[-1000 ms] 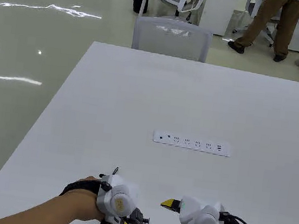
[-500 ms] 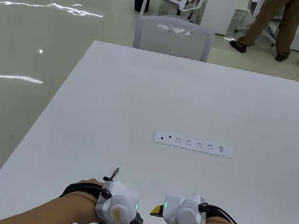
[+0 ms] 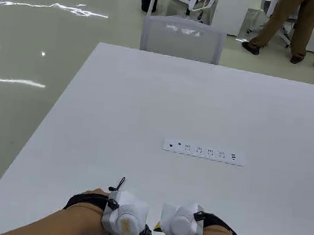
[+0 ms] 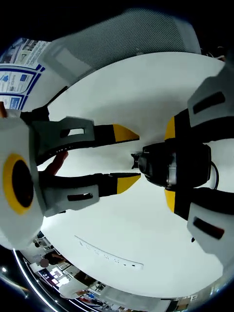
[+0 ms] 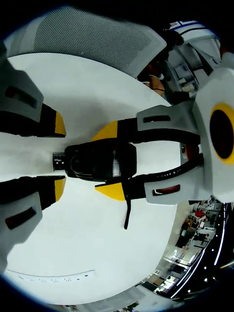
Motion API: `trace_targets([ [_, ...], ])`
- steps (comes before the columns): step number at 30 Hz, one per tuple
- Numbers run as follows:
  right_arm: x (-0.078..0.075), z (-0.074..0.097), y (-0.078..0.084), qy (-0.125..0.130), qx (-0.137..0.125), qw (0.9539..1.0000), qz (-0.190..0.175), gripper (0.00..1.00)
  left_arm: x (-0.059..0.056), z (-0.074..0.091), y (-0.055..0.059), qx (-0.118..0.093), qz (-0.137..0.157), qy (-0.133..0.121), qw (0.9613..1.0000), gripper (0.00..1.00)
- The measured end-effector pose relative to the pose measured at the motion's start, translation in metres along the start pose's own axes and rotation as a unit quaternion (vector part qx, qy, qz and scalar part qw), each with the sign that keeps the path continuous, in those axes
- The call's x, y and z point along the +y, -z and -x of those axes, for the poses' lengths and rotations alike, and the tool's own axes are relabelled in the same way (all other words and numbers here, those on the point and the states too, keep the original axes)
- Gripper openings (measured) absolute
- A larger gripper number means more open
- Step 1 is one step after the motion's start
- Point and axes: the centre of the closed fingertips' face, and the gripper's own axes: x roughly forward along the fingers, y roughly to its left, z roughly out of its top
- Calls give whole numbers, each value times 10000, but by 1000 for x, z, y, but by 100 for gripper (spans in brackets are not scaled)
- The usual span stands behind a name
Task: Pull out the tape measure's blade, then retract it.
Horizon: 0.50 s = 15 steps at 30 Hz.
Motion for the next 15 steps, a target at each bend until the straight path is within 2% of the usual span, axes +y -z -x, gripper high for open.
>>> trace_targets([
  [3,-3,0,4,97,186,9997,86,29,-1,1,-2,-31,14,1,10000,30],
  [5,-4,0,4,92,200,9998,21,27,0,-1,-1,-28,2,-1,10000,30],
  [8,-4,-1,0,31,159,9999,-33,19,0,-2,0,-32,12,-7,10000,30],
  [9,-4,-4,2,-12,235,9997,-48,18,0,-2,0,-36,17,-2,10000,30],
  [15,-3,-8,4,-13,355,9993,134,17,1,-3,1,-45,47,23,10000,30],
])
